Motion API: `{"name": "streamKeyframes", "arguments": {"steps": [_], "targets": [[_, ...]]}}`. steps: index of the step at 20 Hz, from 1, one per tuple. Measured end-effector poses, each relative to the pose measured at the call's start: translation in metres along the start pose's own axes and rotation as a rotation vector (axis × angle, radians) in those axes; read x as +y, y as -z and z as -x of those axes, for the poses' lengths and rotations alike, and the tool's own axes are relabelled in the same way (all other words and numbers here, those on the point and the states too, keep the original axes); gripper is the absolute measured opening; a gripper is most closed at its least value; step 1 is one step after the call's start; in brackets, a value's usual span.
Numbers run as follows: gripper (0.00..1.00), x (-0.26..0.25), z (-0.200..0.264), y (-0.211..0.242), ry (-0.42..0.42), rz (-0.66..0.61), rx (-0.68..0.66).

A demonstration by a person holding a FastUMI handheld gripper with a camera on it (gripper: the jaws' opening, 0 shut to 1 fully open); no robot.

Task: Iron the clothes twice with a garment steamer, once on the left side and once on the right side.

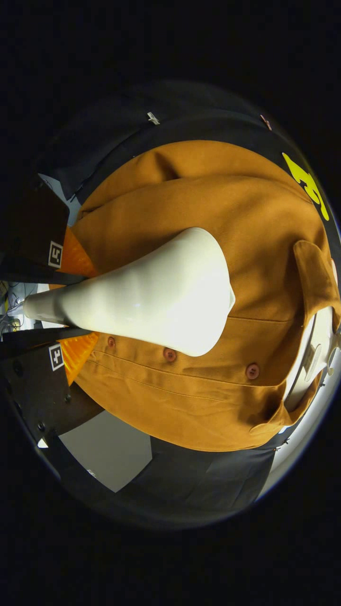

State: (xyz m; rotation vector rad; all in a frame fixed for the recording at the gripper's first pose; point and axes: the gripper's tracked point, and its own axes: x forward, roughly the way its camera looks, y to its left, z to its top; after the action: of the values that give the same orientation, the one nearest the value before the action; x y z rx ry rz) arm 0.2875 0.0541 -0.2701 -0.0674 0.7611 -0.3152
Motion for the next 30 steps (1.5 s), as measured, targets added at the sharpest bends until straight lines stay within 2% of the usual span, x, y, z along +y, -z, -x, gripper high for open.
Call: {"name": "streamKeyframes", "arguments": {"steps": [13, 30], "targets": [[0.43, 0.003, -0.019, 0.087, -0.025, 0.005, 0.185], [0.43, 0.002, -0.014, 0.143, -0.052, 0.044, 0.344]]}}
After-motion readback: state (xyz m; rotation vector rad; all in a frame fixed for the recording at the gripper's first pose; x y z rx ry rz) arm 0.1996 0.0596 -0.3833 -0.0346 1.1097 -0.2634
